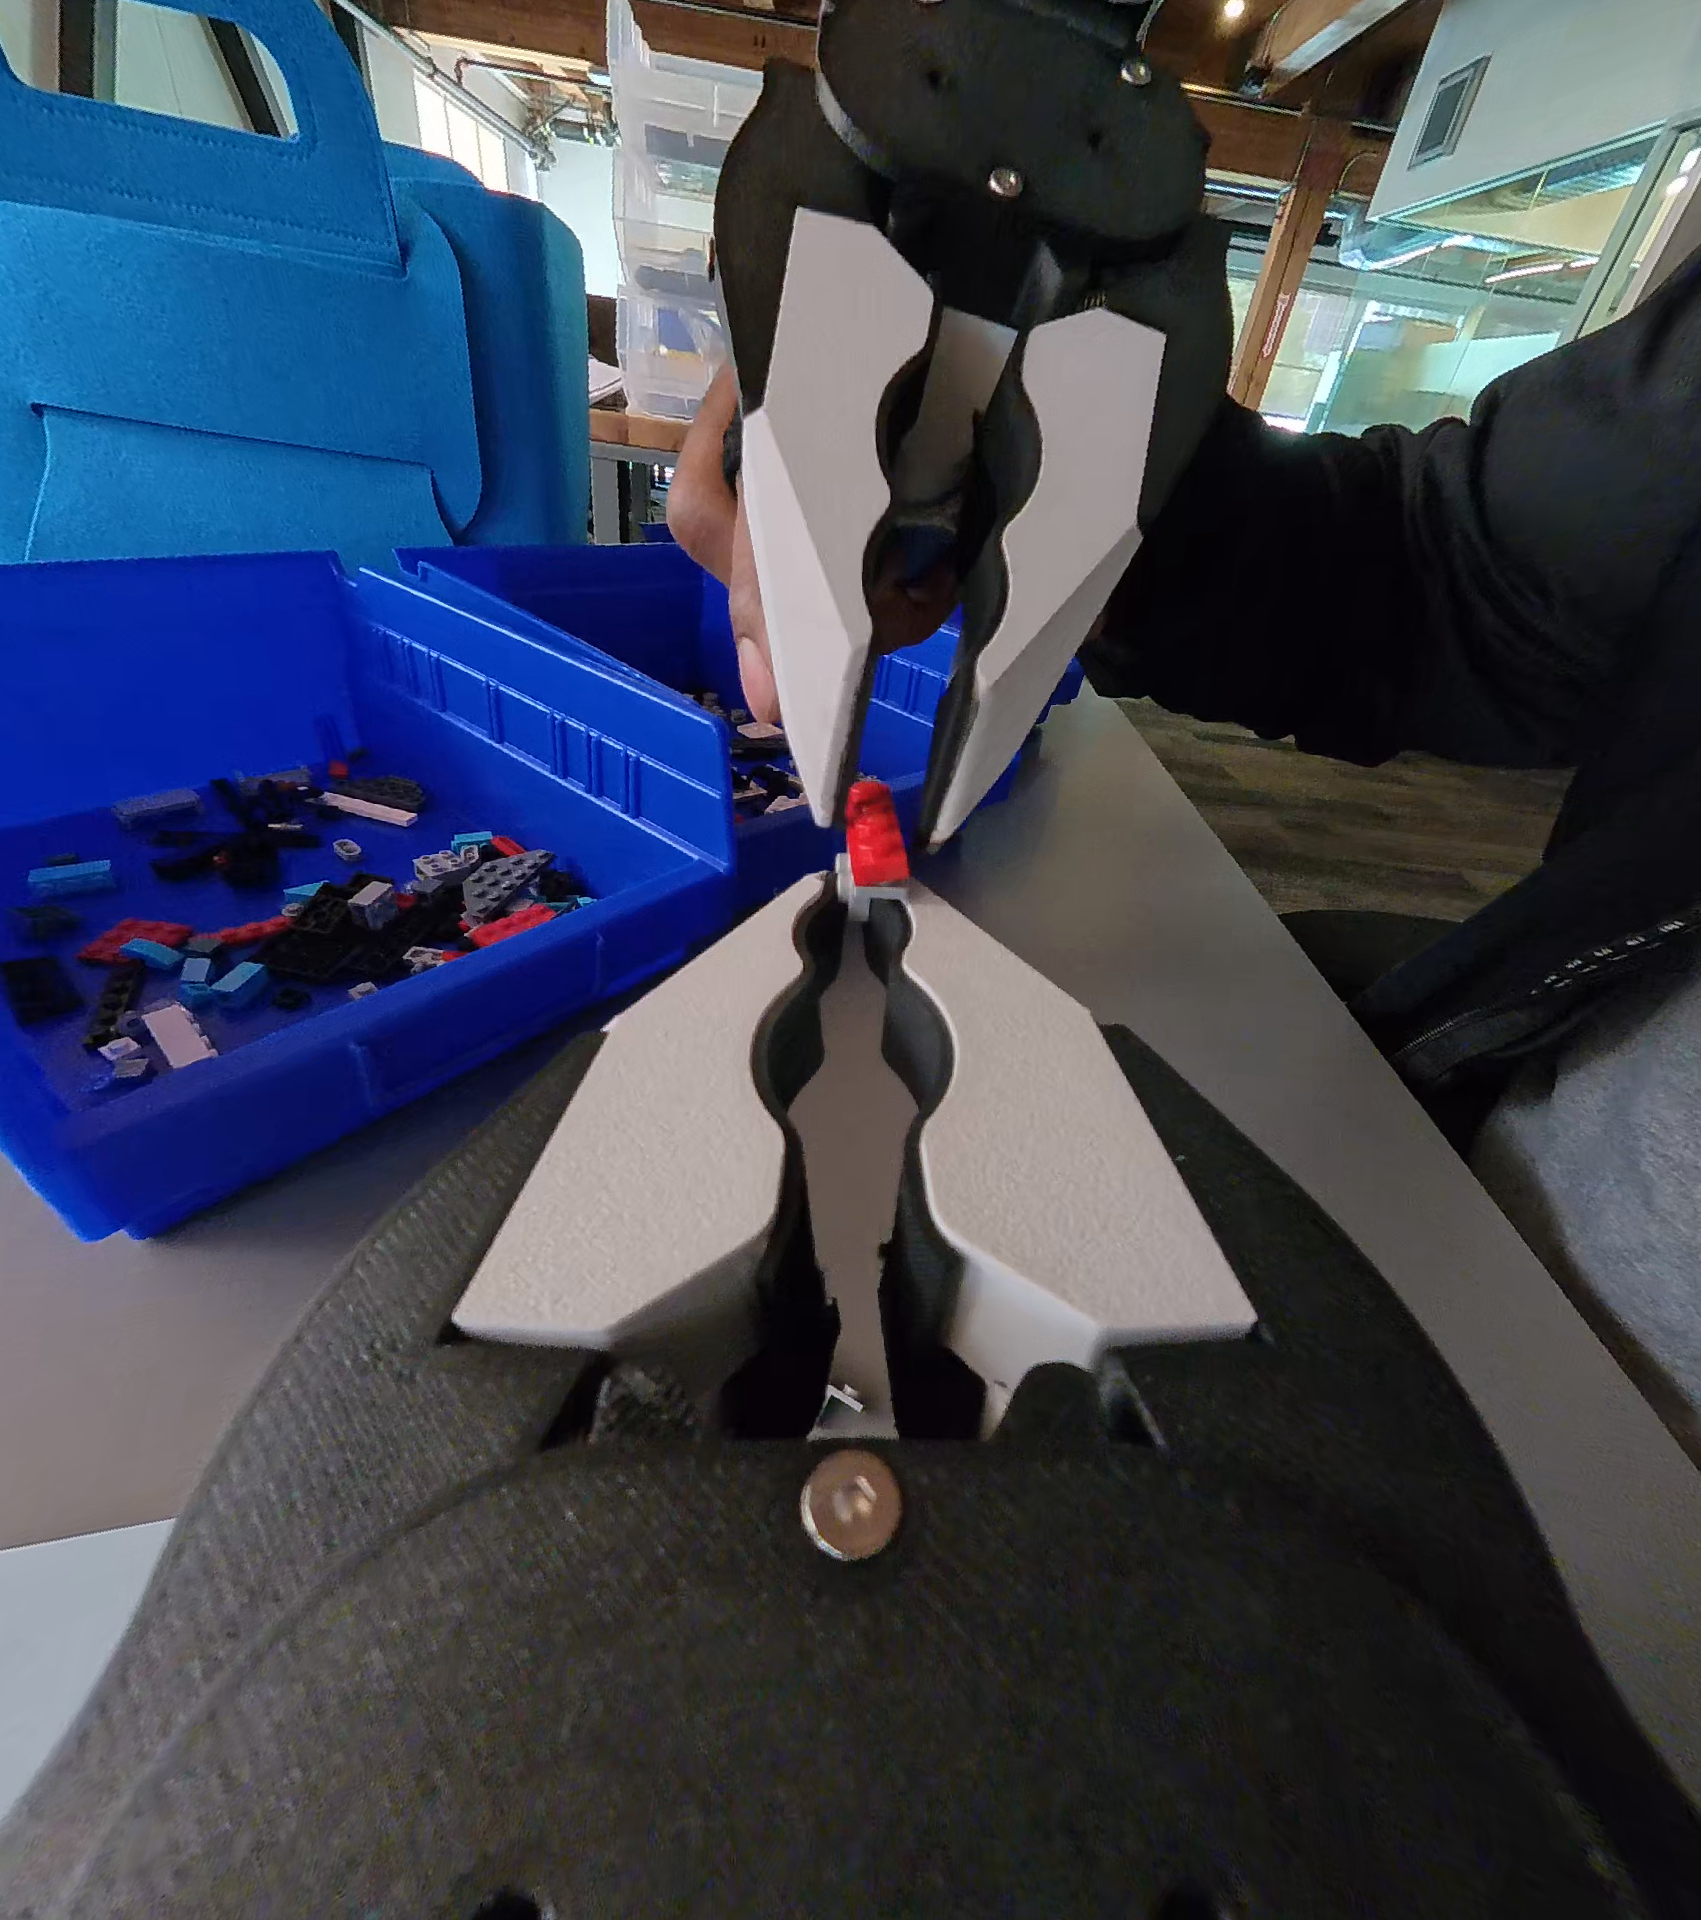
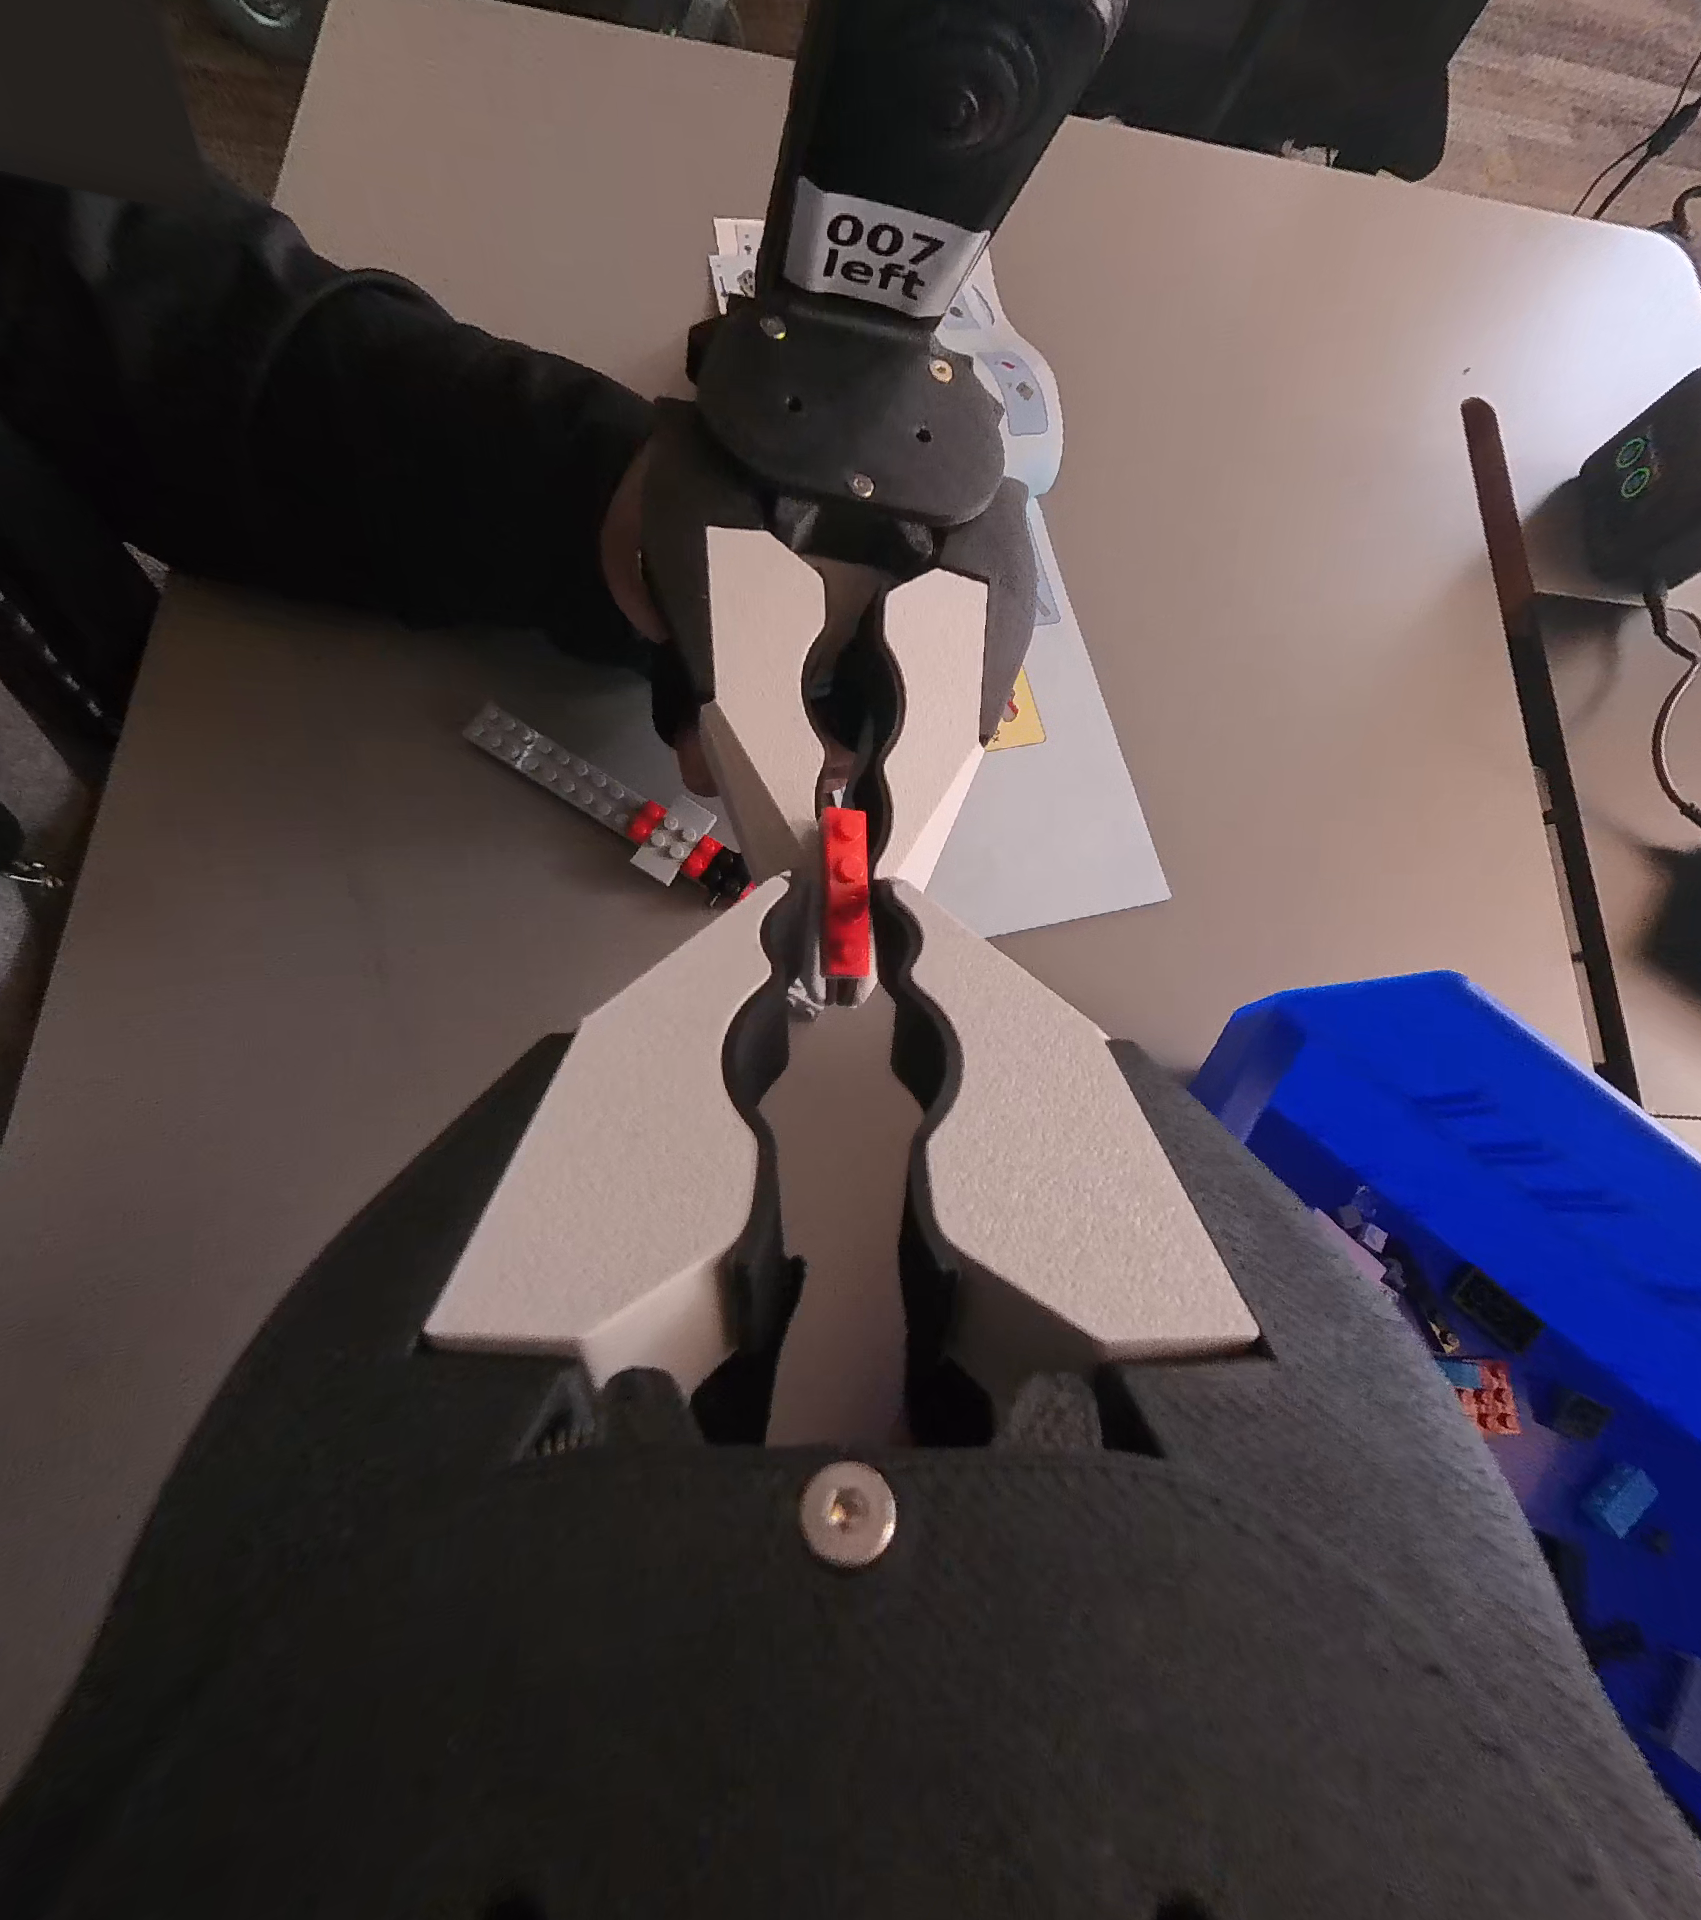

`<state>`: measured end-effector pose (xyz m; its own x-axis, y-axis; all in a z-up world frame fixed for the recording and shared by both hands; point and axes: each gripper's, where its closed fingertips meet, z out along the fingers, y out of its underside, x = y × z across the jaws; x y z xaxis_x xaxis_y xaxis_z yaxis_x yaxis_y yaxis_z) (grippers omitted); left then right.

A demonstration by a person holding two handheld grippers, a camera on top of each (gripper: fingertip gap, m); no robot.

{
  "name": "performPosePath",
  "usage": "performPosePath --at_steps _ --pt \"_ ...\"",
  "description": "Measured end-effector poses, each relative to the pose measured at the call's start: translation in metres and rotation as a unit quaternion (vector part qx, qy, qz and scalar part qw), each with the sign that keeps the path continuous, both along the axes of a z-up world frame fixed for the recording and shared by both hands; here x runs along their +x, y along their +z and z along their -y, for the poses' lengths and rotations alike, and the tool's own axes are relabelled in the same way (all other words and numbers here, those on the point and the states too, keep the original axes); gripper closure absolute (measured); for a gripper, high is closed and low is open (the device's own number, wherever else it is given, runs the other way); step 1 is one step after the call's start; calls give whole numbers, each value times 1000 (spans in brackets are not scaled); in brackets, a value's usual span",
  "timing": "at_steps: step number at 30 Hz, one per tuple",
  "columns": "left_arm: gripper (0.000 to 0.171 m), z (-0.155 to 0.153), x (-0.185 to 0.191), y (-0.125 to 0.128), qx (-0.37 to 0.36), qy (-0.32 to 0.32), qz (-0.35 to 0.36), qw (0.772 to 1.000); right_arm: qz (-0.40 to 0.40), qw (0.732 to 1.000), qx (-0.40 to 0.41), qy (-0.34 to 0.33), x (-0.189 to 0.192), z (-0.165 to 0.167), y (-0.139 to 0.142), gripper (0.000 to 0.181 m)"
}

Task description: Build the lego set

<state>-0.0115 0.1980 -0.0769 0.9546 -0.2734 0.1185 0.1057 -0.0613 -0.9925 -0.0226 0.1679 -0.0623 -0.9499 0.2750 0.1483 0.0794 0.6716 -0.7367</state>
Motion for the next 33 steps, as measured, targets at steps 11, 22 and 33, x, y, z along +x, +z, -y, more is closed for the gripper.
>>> performPosePath --at_steps 11,22,33 --pt "170 2 -3 3 7 7 -2 1000 -73 997 -1 9 -2 1 8 154" --pt "170 3 -6 5 12 16 1 1000 -206 976 -78 -1 -1 2 17 159" --pt "170 3 -8 3 9 17 4 1000 -200 978 -58 4 -7 5 6 166"
